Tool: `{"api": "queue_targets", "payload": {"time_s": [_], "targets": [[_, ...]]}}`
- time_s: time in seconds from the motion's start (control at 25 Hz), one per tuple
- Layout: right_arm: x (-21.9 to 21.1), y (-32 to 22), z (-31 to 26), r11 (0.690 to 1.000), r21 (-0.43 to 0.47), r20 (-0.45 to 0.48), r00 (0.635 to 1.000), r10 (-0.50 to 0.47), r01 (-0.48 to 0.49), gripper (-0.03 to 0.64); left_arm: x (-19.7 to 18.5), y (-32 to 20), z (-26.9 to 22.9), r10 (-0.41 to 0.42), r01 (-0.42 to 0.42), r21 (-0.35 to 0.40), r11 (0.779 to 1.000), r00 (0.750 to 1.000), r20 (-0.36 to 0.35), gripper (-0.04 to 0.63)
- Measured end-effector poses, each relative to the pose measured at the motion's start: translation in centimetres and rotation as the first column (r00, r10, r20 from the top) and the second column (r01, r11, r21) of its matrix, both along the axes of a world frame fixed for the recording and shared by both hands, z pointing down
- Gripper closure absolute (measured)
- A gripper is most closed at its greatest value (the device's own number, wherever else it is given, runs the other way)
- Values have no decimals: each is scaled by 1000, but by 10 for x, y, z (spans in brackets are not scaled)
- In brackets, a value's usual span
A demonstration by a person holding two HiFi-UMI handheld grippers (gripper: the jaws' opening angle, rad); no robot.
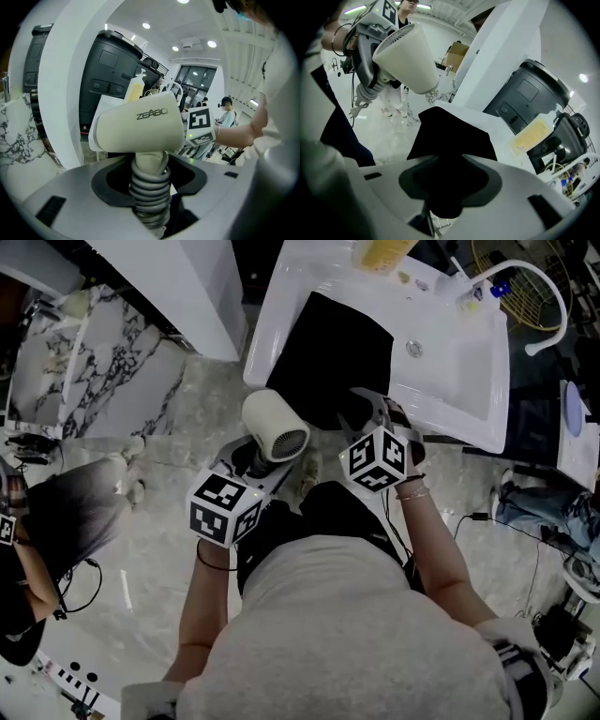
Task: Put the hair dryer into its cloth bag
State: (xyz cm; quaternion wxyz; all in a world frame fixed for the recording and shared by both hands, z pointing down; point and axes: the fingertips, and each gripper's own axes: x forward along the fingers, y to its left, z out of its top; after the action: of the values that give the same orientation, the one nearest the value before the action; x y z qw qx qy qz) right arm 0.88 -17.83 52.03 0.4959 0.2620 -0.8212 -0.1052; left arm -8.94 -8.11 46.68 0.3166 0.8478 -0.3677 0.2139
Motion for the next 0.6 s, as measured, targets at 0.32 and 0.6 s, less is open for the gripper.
{"api": "queue_targets", "payload": {"time_s": [0.32,0.6], "targets": [[3,-22,-15,979,-154,213,964,162,-130,598,11,-2,0,57,-57,-2,998,998,40,376],[17,-33,-30,926,-286,360,867,344,-248,601,31,3,4,197,-197,-11,980,969,150,376]]}}
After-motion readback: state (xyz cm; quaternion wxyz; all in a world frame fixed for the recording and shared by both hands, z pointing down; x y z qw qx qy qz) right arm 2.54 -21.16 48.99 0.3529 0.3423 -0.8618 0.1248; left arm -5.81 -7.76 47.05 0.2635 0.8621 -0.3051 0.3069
